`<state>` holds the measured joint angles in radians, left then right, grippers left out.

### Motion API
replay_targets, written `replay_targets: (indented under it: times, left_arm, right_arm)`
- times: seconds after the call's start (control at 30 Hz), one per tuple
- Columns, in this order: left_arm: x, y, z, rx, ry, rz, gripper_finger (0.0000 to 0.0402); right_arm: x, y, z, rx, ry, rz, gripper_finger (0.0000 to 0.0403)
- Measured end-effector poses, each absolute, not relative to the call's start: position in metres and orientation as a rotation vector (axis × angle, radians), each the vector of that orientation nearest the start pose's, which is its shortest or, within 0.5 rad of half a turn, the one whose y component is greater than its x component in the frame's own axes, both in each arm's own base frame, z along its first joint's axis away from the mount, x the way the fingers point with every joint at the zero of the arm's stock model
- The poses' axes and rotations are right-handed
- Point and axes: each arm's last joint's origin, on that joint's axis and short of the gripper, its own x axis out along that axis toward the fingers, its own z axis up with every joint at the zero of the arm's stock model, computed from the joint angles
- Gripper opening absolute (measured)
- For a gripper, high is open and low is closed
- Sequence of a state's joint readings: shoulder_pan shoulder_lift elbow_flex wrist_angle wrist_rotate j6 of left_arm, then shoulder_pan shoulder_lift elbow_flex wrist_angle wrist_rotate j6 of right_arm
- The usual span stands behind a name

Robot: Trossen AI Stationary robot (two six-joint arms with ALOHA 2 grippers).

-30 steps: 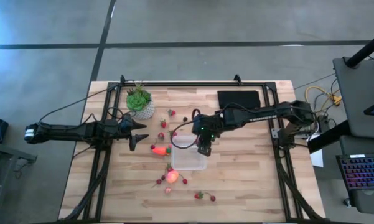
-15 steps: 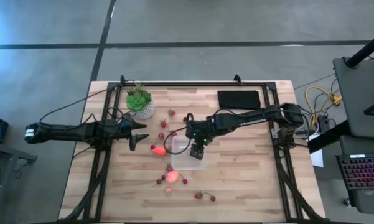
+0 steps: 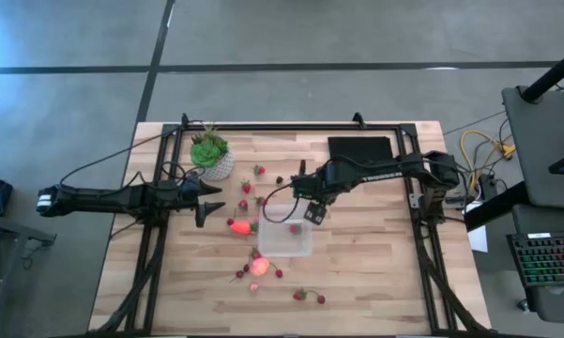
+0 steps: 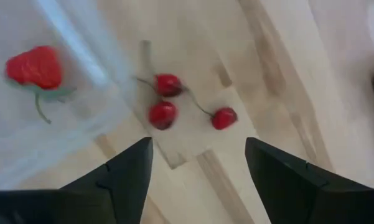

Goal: Pick and placing Produce into tupperware
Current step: Put the red cherry into the transparent container

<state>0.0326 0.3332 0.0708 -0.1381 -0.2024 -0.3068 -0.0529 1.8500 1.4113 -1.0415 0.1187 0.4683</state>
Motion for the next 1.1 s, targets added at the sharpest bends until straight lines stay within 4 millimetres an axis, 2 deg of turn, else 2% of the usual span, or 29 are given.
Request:
replay_targets:
  times: [0.13, 0.23, 0.33, 0.53, 0.93, 1.1]
  left_arm:
    - [0.111, 0.009, 0.147, -0.268, 0.354, 0.290, 0.0240]
    - [0.111, 0.009, 0.147, -0.268, 0.355, 0.290, 0.0240]
    - [0.111, 0.009, 0.147, -0.268, 0.356, 0.290, 0.0240]
    - [0.111, 0.009, 0.146, -0.268, 0.351, 0.289, 0.0240]
    - [0.112, 0.009, 0.146, -0.269, 0.343, 0.288, 0.0240]
    - [0.111, 0.009, 0.146, -0.269, 0.343, 0.288, 0.0240]
  right_arm:
    - [0.344, -0.041, 0.200, 0.409, 1.401, -0.559, 0.0239]
    - [0.342, -0.046, 0.196, 0.320, 1.425, -0.495, 0.0236]
    - [0.337, -0.046, 0.189, 0.173, 1.473, -0.429, 0.0236]
    - [0.332, -0.045, 0.172, 0.023, 1.500, -0.302, 0.0233]
    - [0.333, -0.045, 0.162, -0.079, 1.473, -0.205, 0.0230]
    - [0.332, -0.041, 0.154, -0.044, 1.492, -0.132, 0.0230]
